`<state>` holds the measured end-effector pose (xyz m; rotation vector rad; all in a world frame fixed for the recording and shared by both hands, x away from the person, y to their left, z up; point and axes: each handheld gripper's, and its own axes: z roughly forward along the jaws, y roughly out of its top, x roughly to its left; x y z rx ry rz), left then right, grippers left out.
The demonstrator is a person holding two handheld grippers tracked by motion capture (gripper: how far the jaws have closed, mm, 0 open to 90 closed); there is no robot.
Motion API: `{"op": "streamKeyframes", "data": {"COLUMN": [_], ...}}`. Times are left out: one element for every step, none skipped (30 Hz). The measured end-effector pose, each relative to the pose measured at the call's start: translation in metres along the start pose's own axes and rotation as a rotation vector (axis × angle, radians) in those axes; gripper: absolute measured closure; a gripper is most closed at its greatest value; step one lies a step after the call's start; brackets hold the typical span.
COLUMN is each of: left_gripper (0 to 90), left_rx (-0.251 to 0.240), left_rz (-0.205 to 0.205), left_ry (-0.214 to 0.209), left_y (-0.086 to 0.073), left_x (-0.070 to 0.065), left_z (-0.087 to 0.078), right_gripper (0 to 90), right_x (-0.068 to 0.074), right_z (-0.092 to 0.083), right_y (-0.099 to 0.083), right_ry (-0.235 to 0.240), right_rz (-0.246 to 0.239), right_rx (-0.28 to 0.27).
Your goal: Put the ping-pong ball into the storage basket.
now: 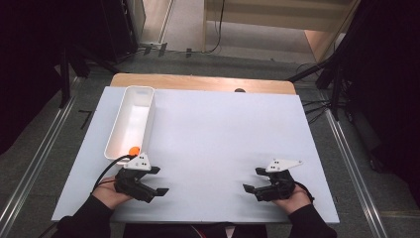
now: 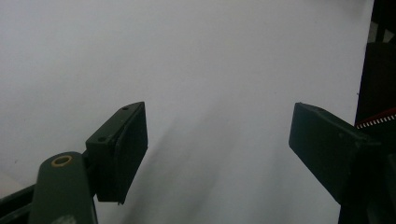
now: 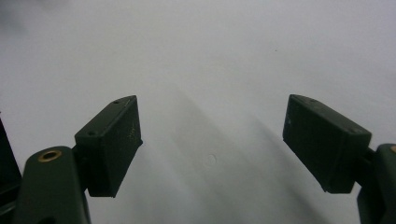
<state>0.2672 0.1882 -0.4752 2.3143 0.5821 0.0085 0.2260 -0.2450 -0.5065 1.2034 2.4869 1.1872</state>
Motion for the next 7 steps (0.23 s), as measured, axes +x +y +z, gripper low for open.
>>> {"op": "streamKeyframes", "data": {"left_gripper": [19.9,19.9,19.9,19.9,19.9,19.9,19.9], "left_rx": [0.000,0.000,0.000,0.000,0.001,0.003,0.003], "left_rz": [-0.001,-0.001,-0.001,-0.001,0.002,0.003,0.002], "left_ry": [0.001,0.001,0.000,-0.001,-0.001,-0.002,-0.003], "left_y": [0.0000,0.0000,0.0000,0.0000,0.0000,0.0001,0.0001], "left_x": [0.0001,0.0001,0.0001,0.0000,0.0000,0.0000,-0.0002], "left_z": [-0.0001,-0.0002,-0.0001,0.0001,0.0001,0.0001,0.0002], "right_gripper": [18.2,18.2,18.2,18.2,18.2,18.2,18.2], "right_x": [0.0000,0.0000,0.0000,0.0000,-0.0001,-0.0002,-0.0002], "right_z": [0.0001,0.0001,0.0001,0.0001,0.0001,0.0001,0.0000], "right_y": [0.0000,0.0000,0.0000,0.0000,0.0000,0.0000,0.0000], "right_ry": [0.000,-0.001,0.000,0.000,0.000,0.000,-0.001], "right_rz": [-0.001,-0.001,-0.001,-0.002,-0.002,-0.002,-0.002], "right_rx": [0.000,0.001,0.001,0.002,0.002,0.002,0.002]}}
